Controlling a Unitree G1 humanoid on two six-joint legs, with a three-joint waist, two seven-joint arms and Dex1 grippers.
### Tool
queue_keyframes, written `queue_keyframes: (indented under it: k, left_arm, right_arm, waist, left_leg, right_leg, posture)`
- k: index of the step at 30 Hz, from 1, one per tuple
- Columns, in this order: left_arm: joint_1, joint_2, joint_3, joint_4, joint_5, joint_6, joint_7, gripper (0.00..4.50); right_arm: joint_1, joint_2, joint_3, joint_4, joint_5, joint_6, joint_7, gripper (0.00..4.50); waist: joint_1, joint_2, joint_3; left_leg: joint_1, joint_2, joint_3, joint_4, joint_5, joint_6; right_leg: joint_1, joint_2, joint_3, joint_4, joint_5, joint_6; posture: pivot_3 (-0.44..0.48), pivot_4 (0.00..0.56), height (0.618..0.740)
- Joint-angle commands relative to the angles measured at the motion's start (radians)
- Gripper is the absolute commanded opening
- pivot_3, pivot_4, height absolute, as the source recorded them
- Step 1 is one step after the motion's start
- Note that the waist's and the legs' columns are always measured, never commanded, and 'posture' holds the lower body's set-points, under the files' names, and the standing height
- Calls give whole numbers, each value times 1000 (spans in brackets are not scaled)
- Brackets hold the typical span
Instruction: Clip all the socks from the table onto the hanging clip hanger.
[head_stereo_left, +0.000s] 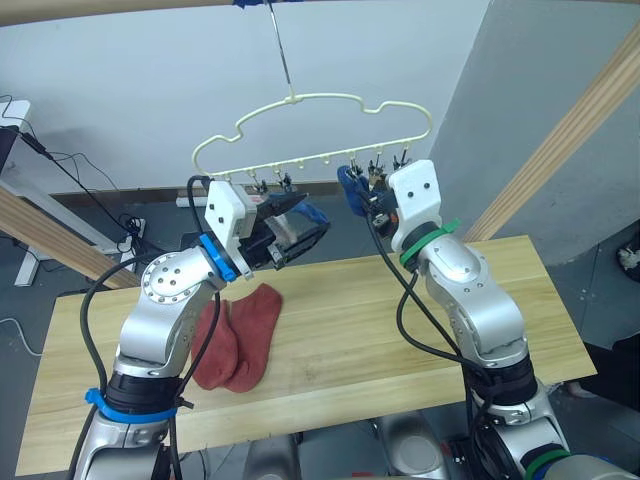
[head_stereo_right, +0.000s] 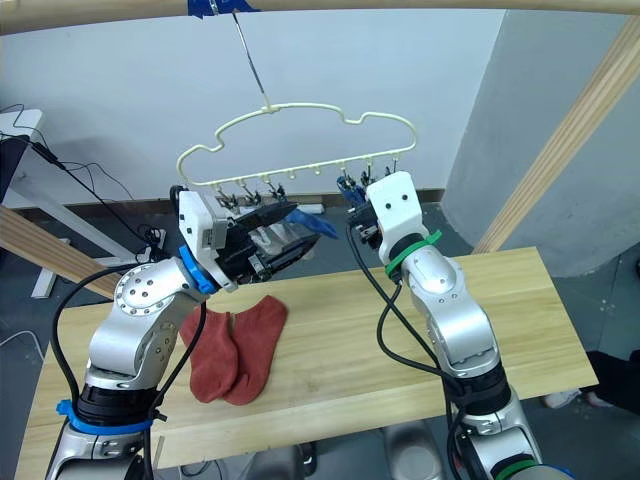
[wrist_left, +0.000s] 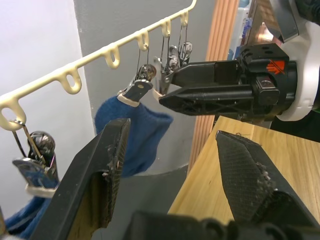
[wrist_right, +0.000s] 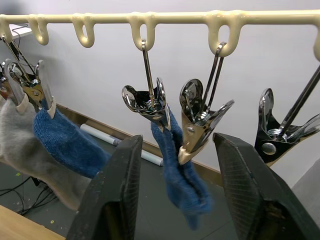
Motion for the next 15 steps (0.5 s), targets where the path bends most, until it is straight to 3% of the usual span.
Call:
queue_keyframes:
  k: [1,15]
  left_arm:
    - [-9,4,12,-31,4,-10,2,3051]
    - [-38,0,7,-11,19,-17,-5,3051]
  right_arm:
    - [-20,14,-15,-19,-12,-30,-14,2347]
    - [-52,96,-87,23,-4,-26,-51,2347]
  waist:
    - [0,0,0]
    - [-1,0,0]
  left_leg:
    - [0,0,0,0,0,0]
    - [0,0,0,0,0,0]
  right_leg:
    - [0,0,0,0,0,0]
    - [0,0,0,1,0,0]
  posture:
    - [-258,246,733]
    - [-261,237,733]
